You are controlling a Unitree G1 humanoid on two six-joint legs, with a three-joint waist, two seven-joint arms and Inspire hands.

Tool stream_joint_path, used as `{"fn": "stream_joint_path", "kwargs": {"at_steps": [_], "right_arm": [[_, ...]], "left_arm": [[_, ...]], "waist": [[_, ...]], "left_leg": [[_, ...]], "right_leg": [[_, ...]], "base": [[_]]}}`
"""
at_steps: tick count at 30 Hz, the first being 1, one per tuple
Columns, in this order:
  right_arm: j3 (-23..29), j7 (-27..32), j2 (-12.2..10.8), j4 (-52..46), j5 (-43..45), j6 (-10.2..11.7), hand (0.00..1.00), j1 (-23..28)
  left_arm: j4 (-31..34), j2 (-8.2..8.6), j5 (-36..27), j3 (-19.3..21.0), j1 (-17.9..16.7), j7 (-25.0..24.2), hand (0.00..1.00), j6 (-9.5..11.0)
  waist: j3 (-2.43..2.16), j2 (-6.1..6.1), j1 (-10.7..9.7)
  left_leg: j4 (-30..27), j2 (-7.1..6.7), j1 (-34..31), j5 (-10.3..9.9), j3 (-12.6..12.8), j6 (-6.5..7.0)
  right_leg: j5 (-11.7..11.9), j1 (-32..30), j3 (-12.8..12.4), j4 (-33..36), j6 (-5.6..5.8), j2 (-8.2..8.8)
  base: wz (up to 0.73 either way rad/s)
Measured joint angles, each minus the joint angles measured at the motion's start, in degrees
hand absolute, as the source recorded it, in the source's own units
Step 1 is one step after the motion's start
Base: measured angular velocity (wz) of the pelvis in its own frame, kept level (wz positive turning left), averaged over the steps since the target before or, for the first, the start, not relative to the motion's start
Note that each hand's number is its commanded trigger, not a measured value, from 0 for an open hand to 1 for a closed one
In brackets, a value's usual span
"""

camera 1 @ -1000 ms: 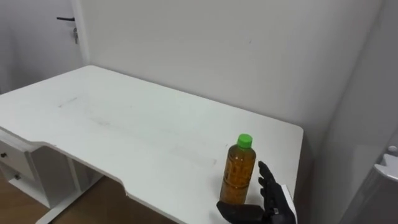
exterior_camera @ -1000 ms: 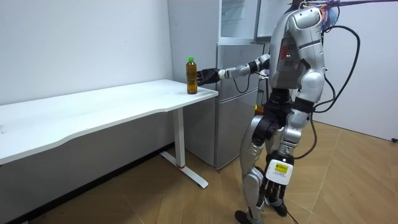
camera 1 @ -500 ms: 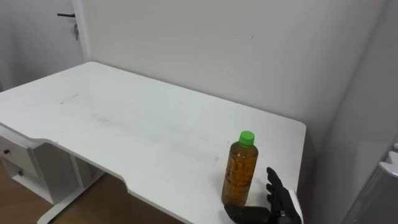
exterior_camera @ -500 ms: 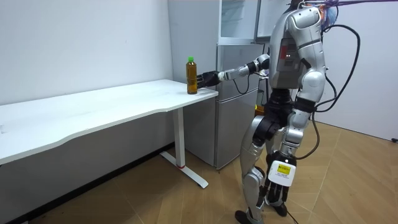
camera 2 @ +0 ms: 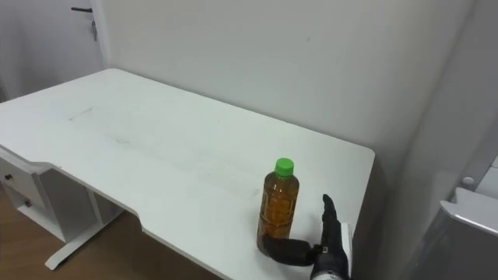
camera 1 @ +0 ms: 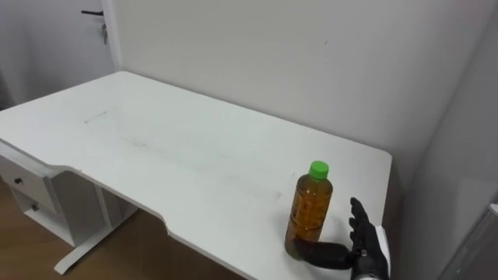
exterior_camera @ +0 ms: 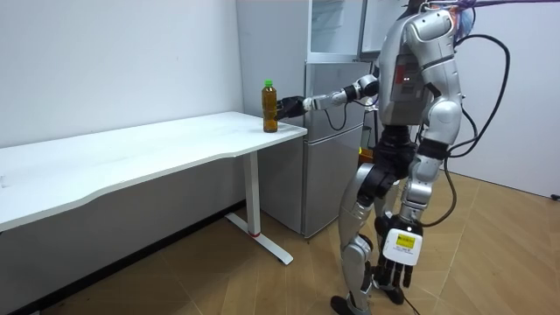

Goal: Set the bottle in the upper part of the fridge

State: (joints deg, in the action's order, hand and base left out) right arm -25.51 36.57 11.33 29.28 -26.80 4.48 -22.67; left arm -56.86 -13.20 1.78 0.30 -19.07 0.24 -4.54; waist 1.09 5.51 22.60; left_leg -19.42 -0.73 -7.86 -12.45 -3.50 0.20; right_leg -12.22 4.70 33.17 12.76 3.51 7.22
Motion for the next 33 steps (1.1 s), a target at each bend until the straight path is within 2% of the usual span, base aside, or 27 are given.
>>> {"fn": "stream_joint_path", "kwargs": {"at_steps": [4,9,12,19,33], "right_arm": [[0.0,0.28,0.17,-0.47,0.1,1.11,0.0,-0.07],[0.0,0.25,0.38,-0.79,0.08,1.24,0.0,-1.16],[0.0,0.22,0.43,-0.84,0.08,2.07,0.0,-1.32],[-0.01,0.26,0.52,-0.87,0.14,4.26,0.0,-1.71],[-0.29,0.15,0.41,-3.29,0.36,4.35,0.0,-1.75]], "left_arm": [[0.04,-0.58,0.04,0.0,0.01,0.52,0.0,0.95],[0.2,-1.43,0.04,0.04,-0.04,0.69,0.0,1.19],[0.38,-1.48,0.04,0.06,-0.64,0.77,0.0,1.48],[0.75,-1.49,0.01,0.08,-1.37,1.03,0.0,2.23],[0.74,-1.64,0.01,0.14,-1.85,1.6,0.0,2.62]], "waist": [[-0.1,0.56,-0.01],[0.0,0.47,0.04],[0.1,0.32,0.18],[-0.03,0.51,1.17],[0.22,0.59,1.45]], "left_leg": [[-0.29,0.0,-0.65,0.0,-0.04,0.0],[-0.32,0.05,-0.65,0.0,-0.04,0.0],[-0.08,0.05,-0.5,0.0,-0.05,0.0],[0.02,0.01,-0.49,0.02,-0.38,-0.03],[-0.22,-0.13,-0.73,0.04,-1.28,-0.08]], "right_leg": [[0.0,-0.5,0.02,0.0,0.0,-0.02],[0.01,-0.52,0.0,-0.08,-0.01,-0.1],[0.01,-0.52,-0.03,-0.09,-0.01,-0.1],[0.01,-0.44,0.02,-0.1,-0.01,-0.17],[0.0,0.03,0.64,-0.12,0.0,-0.26]], "base": [[0.0],[0.0],[0.0],[0.02],[0.03]]}}
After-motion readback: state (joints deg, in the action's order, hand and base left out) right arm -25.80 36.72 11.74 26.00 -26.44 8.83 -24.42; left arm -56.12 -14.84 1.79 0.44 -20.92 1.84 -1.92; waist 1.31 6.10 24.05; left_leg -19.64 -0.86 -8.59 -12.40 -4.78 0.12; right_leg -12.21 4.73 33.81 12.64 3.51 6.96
